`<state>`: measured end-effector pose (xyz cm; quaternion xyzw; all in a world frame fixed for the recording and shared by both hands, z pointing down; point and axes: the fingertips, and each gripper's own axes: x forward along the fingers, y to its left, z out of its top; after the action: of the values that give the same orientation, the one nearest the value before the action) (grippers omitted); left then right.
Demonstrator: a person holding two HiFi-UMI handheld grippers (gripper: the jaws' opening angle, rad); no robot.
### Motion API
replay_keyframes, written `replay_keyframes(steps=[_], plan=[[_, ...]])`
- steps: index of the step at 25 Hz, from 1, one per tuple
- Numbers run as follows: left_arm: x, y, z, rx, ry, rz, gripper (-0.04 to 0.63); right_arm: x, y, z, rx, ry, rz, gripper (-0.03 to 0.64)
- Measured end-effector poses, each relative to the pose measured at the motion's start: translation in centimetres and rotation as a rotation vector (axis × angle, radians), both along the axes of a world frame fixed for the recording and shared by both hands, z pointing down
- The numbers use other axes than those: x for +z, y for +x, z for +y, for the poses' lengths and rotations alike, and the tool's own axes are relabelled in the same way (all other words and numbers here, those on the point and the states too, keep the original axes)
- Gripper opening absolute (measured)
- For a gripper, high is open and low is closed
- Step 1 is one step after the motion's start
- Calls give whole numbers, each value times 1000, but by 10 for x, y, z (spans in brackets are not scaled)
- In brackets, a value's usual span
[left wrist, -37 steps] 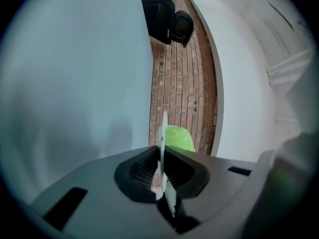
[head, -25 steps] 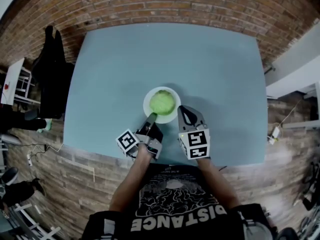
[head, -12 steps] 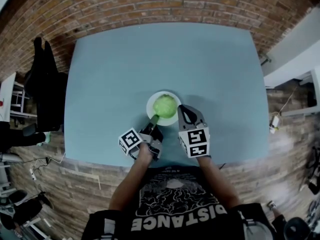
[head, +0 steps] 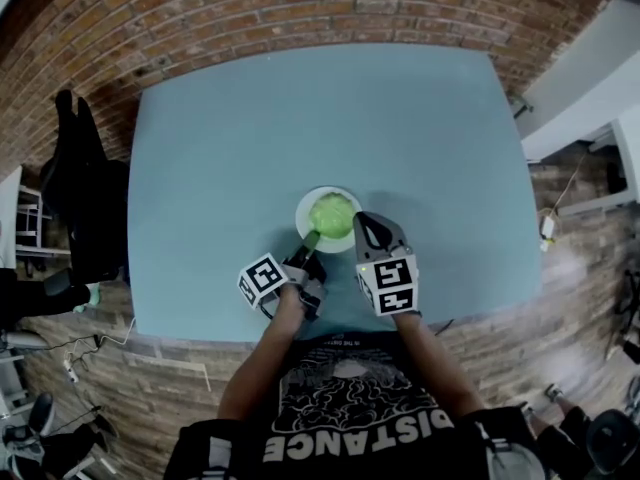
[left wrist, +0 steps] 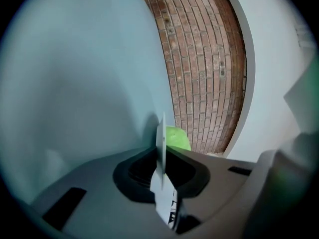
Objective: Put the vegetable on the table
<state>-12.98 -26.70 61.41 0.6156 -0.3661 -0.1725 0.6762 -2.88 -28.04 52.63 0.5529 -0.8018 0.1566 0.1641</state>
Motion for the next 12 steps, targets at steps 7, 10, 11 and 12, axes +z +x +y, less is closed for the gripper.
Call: replay_keyframes(steps=[7,10,11,12], plan=[[3,-2,-2,33,-12,-26,32,6,-5,9,18,-16,6,9],[5,-4,-3,39,-12,-62,32,9,-6,10,19,-23,13,9],[6,-5,-4,38,-16,-77,32,10,-6,10,19,-23,13,9],[7,-6,-4,39,-21,-93,32,9,-6,10,20,-23,12,9]])
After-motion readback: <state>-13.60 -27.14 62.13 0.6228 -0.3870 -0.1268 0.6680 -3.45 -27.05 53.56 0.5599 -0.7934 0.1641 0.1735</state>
